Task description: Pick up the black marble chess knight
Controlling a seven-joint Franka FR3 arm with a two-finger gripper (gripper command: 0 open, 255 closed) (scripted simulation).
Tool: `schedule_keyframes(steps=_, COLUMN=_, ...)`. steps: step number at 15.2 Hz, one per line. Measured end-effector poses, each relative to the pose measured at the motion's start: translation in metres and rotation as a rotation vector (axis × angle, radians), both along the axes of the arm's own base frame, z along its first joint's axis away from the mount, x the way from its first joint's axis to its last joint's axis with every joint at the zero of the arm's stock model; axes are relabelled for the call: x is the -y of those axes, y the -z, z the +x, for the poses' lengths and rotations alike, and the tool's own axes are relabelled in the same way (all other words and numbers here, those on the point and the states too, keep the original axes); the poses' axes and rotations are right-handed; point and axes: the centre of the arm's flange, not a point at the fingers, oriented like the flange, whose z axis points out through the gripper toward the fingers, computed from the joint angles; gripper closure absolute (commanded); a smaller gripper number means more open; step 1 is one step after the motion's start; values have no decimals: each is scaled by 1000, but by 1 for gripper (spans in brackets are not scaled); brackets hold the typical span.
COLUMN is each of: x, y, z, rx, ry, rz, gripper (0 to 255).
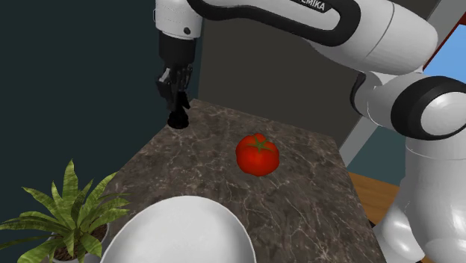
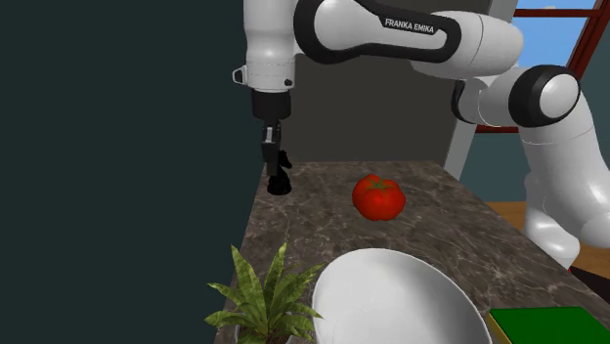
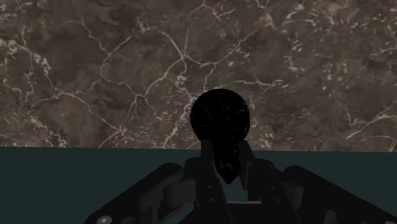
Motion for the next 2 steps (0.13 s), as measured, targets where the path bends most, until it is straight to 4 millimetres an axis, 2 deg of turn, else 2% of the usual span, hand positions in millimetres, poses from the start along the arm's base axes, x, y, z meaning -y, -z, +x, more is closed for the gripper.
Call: schedule_keyframes(steps=2, x=-1, y=-9, z=0, rx=0, ry=0, rz=0, gripper=255)
